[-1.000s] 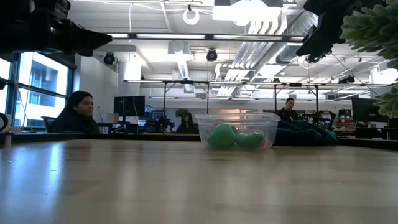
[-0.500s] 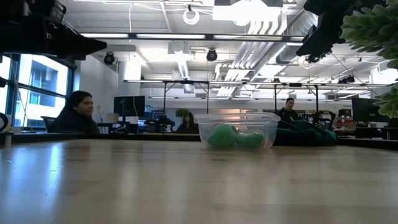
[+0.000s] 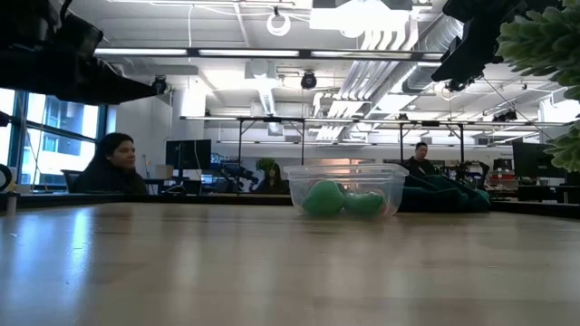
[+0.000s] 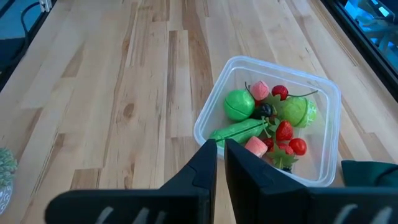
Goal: Pick and placing Produce into tupperware
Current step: Return to Home Position
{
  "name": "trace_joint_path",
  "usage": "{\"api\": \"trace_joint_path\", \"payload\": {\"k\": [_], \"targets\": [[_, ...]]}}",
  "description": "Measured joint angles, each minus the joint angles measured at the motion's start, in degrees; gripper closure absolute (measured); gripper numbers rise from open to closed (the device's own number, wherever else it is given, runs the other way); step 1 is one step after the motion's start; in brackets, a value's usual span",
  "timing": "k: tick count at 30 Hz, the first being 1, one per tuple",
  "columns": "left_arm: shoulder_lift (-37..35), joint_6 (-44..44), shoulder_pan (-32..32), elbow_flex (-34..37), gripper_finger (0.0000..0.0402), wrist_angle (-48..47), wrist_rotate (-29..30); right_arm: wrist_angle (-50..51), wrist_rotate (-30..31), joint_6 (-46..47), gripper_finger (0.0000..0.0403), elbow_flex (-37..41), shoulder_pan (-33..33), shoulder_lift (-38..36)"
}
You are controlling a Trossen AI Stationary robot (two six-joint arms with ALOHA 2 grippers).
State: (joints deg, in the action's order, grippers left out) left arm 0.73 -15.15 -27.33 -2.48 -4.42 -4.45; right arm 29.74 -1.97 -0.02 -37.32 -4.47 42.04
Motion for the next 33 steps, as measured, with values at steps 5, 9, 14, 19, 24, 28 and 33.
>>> {"api": "trace_joint_path", "payload": {"k": [5, 9, 14, 19, 24, 28, 33], "targets": [[0.6, -0.9, 0.0, 2.0, 0.0401, 5.3, 2.2, 0.0, 0.0, 0.0, 0.0379, 0.0, 0.0, 0.0], [0.6, -0.9, 0.0, 2.0, 0.0401, 5.3, 2.7, 0.0, 0.0, 0.0, 0.0379, 0.0, 0.0, 0.0], [0.9, -1.1, 0.0, 2.0, 0.0402, 5.3, 2.7, 0.0, 0.0, 0.0, 0.0379, 0.0, 0.0, 0.0], [0.9, -1.1, 0.0, 2.0, 0.0402, 5.3, 2.7, 0.0, 0.0, 0.0, 0.0379, 0.0, 0.0, 0.0], [0.9, -1.1, 0.0, 2.0, 0.0402, 5.3, 2.6, 0.0, 0.0, 0.0, 0.0379, 0.0, 0.0, 0.0], [0.9, -1.1, 0.0, 2.0, 0.0402, 5.3, 2.6, 0.0, 0.0, 0.0, 0.0379, 0.0, 0.0, 0.0], [0.9, -1.1, 0.0, 1.9, 0.0402, 5.3, 2.6, 0.0, 0.0, 0.0, 0.0379, 0.0, 0.0, 0.0]]}}
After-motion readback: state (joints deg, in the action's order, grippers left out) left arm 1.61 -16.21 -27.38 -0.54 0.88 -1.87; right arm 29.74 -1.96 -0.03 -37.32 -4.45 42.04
